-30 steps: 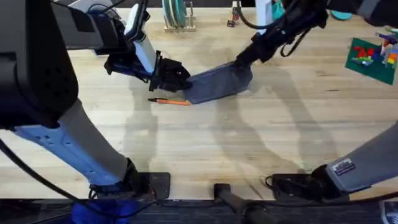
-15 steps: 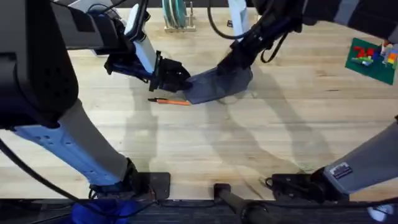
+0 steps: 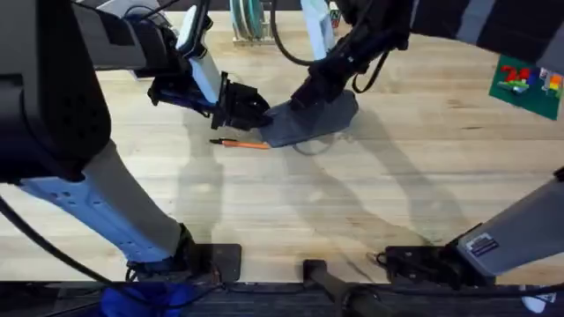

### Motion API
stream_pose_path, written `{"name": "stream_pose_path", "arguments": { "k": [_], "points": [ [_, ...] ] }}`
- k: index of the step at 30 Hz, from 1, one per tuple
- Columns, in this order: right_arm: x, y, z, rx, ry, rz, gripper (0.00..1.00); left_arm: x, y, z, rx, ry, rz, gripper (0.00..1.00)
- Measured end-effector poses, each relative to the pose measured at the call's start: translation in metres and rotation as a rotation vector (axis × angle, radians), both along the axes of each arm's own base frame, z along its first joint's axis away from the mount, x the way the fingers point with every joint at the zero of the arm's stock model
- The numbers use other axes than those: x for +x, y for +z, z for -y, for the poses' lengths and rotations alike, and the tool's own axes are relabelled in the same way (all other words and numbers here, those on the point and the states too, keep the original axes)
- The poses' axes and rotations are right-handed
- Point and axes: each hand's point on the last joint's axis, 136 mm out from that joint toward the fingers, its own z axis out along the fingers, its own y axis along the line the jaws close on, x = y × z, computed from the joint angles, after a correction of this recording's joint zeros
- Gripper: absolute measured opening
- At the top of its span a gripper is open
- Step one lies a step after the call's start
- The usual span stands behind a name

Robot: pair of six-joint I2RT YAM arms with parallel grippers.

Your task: Unzip the bag, pick up the pens from the table one at a time and place them inside, then zip the bag closed.

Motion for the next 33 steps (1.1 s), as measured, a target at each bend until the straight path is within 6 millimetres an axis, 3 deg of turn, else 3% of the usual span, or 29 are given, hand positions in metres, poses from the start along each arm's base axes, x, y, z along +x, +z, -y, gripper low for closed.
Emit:
{"name": "stream_pose_path", "arguments": {
  "k": [16, 33],
  "points": [
    [-0.012, 0.003, -0.026, 0.019, 0.047, 0.019, 0.033, 0.0, 0.0, 0.0, 0.001, 0.0, 0.0, 0.042],
    [-0.013, 0.003, -0.027, 0.019, 0.045, 0.015, 0.033, 0.0, 0.0, 0.0, 0.0, 0.0, 0.0, 0.042]
  ]
}}
